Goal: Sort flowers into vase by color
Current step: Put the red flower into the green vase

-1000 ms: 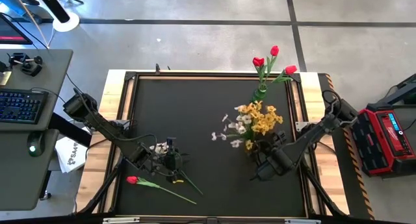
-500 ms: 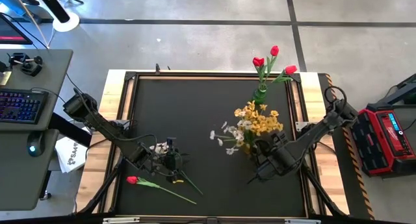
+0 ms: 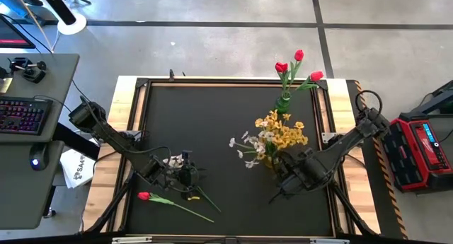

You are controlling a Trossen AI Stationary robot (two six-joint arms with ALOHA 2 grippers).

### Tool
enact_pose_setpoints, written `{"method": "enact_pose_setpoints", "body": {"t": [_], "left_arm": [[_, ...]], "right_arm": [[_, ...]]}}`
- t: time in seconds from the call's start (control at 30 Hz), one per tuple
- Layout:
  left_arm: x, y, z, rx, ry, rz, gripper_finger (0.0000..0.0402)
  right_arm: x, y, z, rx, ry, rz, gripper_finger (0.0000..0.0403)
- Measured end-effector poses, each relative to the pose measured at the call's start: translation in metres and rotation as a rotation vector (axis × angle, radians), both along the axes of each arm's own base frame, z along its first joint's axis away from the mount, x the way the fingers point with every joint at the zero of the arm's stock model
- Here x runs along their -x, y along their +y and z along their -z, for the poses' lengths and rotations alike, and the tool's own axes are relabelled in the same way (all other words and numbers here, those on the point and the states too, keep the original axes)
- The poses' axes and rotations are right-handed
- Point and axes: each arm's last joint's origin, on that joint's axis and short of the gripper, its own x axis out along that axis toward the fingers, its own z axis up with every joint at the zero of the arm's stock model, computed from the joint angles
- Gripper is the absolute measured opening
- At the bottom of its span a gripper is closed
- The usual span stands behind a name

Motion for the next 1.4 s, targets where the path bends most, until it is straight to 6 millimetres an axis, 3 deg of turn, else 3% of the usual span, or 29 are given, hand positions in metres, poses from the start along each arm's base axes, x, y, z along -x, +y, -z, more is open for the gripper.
{"method": "enact_pose_setpoints", "body": {"t": [0.17,0.37,0.53,0.67,0.83,0.97,1.17,1.4], "left_arm": [[0.003,0.0,0.002,-0.025,0.033,0.008,0.0106],[0.012,-0.004,0.007,-0.07,0.089,0.039,0.0106],[0.021,-0.005,0.003,-0.097,0.112,0.057,0.0106],[0.032,-0.002,-0.011,-0.064,0.098,0.054,0.0106],[0.055,0.0,-0.031,0.09,0.113,0.074,0.0106],[0.077,-0.003,-0.044,0.227,0.144,0.126,0.0106],[0.108,-0.016,-0.049,0.359,0.214,0.202,0.0106],[0.14,-0.046,-0.041,0.468,0.235,0.23,0.0106]], "right_arm": [[-0.002,0.018,-0.021,-0.107,-0.106,-0.044,0.0289],[0.003,0.055,-0.041,-0.134,-0.394,-0.158,0.0289],[0.005,0.087,-0.047,-0.05,-0.634,-0.308,0.0289],[-0.011,0.113,-0.043,0.009,-0.786,-0.439,0.0289],[-0.055,0.142,-0.026,0.04,-0.932,-0.693,0.0289],[-0.093,0.151,-0.003,0.078,-1.02,-0.827,0.0289],[-0.135,0.139,0.041,0.13,-0.975,-0.825,0.0281],[-0.157,0.122,0.066,0.21,-0.901,-0.822,0.0266]]}}
